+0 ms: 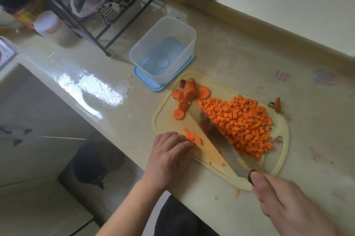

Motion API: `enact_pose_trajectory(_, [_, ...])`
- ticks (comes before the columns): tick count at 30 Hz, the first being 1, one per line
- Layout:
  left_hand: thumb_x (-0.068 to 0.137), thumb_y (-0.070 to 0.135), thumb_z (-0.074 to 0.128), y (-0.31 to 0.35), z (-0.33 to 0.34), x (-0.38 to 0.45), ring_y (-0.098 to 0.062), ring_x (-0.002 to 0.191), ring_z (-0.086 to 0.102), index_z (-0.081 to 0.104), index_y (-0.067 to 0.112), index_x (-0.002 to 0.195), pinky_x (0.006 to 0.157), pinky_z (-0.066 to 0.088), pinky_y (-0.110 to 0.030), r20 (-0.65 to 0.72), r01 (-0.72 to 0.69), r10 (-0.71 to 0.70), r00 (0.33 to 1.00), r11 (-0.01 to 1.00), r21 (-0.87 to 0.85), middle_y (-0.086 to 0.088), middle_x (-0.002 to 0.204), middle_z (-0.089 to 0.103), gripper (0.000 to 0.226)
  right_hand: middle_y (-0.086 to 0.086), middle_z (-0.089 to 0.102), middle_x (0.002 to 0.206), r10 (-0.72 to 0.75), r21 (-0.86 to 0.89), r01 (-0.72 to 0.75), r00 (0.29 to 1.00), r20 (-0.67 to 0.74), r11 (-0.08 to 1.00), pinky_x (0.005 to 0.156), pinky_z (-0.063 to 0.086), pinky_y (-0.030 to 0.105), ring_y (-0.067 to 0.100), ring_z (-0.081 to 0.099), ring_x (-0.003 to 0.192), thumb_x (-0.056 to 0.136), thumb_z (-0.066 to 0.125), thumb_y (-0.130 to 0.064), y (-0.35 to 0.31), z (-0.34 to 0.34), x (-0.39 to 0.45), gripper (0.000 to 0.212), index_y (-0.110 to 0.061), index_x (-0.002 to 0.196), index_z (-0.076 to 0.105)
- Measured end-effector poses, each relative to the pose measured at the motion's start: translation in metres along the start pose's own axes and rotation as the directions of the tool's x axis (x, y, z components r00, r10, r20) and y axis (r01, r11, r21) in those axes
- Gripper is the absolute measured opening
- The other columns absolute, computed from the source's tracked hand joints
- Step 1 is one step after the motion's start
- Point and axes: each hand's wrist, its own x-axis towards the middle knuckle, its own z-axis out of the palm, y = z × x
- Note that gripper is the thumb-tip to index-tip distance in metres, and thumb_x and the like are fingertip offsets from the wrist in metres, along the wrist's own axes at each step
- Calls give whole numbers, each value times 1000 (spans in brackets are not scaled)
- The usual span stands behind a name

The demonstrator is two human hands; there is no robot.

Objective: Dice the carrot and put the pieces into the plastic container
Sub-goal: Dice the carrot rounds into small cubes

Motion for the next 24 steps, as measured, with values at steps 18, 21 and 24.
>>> enact_pose_trajectory(18, [97, 26, 61, -16, -21, 57, -29, 95, 62, 70, 8, 119, 81, 52, -39, 380, -150, 159, 911, 987, -53, -9, 113, 66, 29, -8, 65, 67, 118, -78, -115, 993, 27, 990, 62, 45, 22, 8, 59, 61, 48, 4, -102, 22, -12, -3, 104, -19, 70, 63])
enact_pose_trajectory(21, [97, 33, 56, -14, -20, 69, -29, 84, 62, 76, 14, 106, 71, 52, -37, 425, -233, 208, 881, 973, 5, -4, 105, 68, 29, -11, 65, 64, 130, -75, -128, 991, 18, 989, 60, 45, 18, 5, 60, 61, 45, 4, -103, 19, -14, -3, 103, -20, 66, 61])
enact_pose_trajectory(24, [97, 37, 52, -12, -21, 76, -26, 82, 59, 77, 17, 98, 69, 49, -34, 456, -261, 226, 861, 965, 15, -3, 99, 68, 32, -11, 65, 60, 143, -46, -144, 990, -11, 989, 55, 44, 17, 5, 60, 58, 43, 5, -104, 16, -15, -3, 98, -24, 62, 58])
